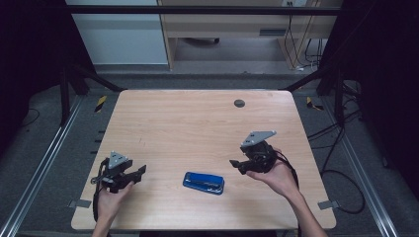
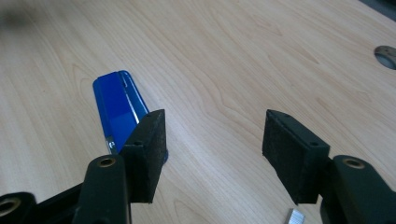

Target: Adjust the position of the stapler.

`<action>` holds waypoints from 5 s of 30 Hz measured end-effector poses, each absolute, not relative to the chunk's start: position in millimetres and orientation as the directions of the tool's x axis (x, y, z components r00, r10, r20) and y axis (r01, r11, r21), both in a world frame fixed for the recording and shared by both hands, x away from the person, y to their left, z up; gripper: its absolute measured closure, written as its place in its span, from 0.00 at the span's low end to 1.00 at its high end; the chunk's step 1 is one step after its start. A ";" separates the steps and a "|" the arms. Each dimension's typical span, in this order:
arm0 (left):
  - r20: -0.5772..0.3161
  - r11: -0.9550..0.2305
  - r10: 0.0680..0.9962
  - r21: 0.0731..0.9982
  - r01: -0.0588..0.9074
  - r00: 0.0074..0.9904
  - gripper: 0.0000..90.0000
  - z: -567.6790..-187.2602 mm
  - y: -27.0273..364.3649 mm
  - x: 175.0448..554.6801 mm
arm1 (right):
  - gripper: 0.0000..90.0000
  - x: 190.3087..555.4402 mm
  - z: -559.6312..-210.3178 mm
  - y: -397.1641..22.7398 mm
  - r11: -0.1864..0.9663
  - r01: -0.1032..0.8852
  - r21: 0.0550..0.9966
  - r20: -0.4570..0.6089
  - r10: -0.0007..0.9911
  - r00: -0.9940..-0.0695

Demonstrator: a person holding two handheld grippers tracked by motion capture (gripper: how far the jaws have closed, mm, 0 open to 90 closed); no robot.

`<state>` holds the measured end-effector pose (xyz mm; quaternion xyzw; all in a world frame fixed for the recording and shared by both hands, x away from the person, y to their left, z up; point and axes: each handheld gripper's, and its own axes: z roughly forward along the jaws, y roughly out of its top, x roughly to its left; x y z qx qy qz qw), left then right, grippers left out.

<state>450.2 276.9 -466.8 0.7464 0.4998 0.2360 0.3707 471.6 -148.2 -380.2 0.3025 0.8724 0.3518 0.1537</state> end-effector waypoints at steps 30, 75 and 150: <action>-0.015 -0.235 0.918 0.783 0.575 0.396 0.42 -467.1 276.9 451.4 | 0.46 486.5 -377.5 -73.8 0.768 0.332 0.547 -0.025 0.412 -0.911; 0.002 -0.264 0.910 0.775 0.574 0.415 0.41 -468.4 273.9 452.6 | 0.66 485.0 -441.3 -41.6 0.843 0.323 0.430 -0.015 0.364 -0.931; 0.009 -0.290 0.898 0.764 0.577 0.440 0.41 -470.6 269.4 453.9 | 0.73 473.4 -449.5 -86.5 0.874 0.068 0.481 -0.003 0.079 -0.997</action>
